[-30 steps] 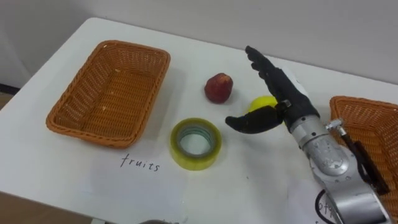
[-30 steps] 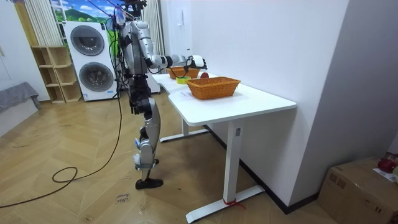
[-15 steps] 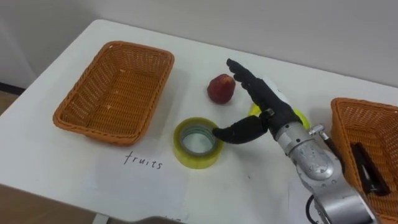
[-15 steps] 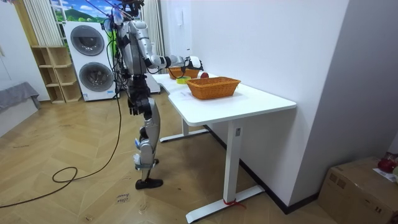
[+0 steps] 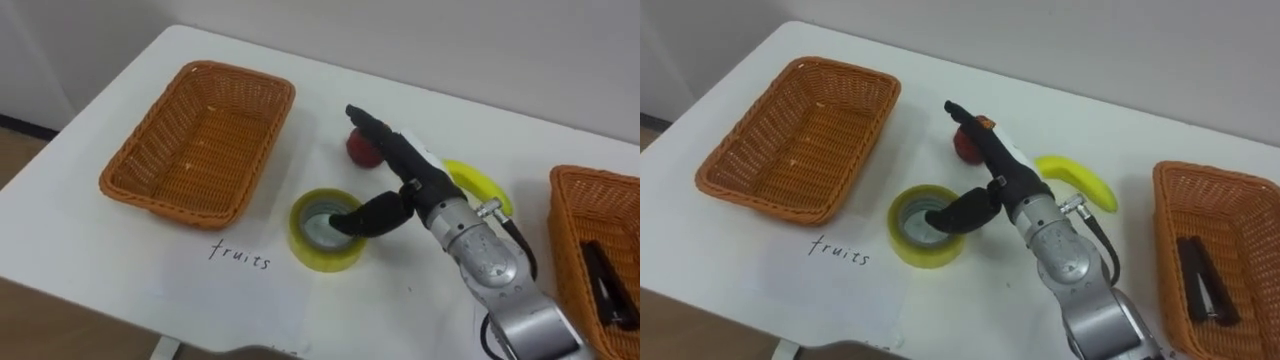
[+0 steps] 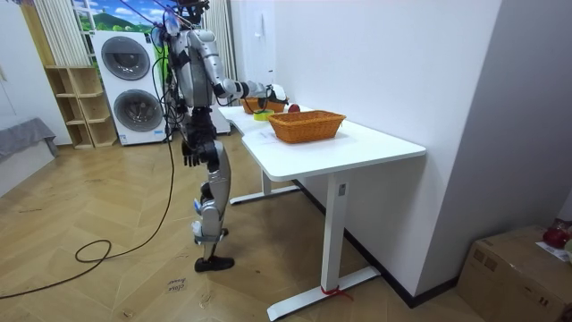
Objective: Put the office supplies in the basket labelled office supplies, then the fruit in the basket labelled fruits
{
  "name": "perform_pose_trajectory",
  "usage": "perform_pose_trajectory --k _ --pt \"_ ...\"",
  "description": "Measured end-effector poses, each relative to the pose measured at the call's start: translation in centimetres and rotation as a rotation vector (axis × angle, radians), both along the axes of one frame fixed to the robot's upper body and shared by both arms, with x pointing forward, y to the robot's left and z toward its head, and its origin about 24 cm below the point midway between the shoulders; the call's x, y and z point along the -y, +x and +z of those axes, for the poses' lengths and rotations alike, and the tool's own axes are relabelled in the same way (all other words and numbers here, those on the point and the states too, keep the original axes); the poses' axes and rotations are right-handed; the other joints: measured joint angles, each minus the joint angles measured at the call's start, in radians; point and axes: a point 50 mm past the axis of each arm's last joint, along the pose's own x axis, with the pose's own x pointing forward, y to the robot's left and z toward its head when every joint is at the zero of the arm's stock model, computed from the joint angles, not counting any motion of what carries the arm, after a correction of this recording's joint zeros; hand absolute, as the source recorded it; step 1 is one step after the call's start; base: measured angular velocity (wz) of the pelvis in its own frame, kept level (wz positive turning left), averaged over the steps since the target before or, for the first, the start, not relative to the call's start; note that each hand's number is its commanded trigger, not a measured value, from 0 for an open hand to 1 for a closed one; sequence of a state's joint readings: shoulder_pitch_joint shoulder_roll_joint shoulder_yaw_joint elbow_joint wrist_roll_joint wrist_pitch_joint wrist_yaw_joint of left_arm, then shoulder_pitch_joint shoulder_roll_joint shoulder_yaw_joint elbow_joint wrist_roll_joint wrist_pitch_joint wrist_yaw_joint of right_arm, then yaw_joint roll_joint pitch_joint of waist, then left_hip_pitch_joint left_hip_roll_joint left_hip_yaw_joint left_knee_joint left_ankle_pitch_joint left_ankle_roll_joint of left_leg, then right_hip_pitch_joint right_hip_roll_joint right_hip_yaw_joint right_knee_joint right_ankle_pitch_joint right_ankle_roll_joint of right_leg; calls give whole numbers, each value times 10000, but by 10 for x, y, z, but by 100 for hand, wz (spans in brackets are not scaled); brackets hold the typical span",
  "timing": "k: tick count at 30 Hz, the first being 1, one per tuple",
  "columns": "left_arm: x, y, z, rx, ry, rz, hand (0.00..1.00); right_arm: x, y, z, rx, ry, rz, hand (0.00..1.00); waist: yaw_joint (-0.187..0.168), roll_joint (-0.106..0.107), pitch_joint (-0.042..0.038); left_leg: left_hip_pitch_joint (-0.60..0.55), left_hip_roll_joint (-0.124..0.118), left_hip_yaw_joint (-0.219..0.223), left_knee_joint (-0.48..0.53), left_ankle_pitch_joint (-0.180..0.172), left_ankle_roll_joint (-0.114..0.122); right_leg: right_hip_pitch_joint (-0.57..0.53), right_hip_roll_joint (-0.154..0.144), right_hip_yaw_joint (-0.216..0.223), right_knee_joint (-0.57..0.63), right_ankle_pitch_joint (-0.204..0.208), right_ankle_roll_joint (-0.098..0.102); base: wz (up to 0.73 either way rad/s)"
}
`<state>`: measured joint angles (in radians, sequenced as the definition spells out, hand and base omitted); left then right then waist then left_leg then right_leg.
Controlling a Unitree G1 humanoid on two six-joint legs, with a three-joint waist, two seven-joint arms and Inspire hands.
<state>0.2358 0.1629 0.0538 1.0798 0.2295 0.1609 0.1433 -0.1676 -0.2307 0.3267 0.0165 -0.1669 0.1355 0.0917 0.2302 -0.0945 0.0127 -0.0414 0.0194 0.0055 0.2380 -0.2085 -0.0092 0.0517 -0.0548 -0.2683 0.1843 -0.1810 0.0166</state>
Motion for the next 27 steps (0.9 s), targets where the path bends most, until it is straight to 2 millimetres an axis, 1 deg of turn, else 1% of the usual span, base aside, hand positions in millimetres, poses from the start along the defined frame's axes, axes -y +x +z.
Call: perform_pose_trajectory --k 3,10,14,19,24,27 --pt "0 3 0 80 -6 -20 0 -2 1 -1 -129 -62 191 0 15 -2 -1 -10 -3 -55 -4 3 -5 11 1 -87 1 0 0 5" --pt "4 4 -1 94 -75 -6 0 -4 0 -2 -215 -19 351 0 41 -7 -5 -7 -7 -87 13 4 -6 2 1 -119 -3 0 0 0" --pt "6 5 -1 154 -108 -81 0 -9 0 -3 -165 -208 320 0 64 -1 -1 -13 -7 -96 6 5 -6 5 0 -161 -1 0 0 0" --pt "8 12 0 405 -124 -321 0 -12 -1 -3 -103 -435 402 0 224 5 2 -16 -7 -97 -27 5 -6 17 -2 -180 0 0 0 0" --pt "10 12 -1 343 -154 -501 0 -16 -2 -7 -191 -623 518 0 235 10 6 -18 -6 -98 -43 5 -6 24 -15 -296 2 0 0 0" --pt "10 12 -1 334 -178 -532 0 -17 0 -5 -94 -732 532 0 230 11 7 -18 -6 -97 -44 5 -6 23 -17 -333 2 0 0 0"
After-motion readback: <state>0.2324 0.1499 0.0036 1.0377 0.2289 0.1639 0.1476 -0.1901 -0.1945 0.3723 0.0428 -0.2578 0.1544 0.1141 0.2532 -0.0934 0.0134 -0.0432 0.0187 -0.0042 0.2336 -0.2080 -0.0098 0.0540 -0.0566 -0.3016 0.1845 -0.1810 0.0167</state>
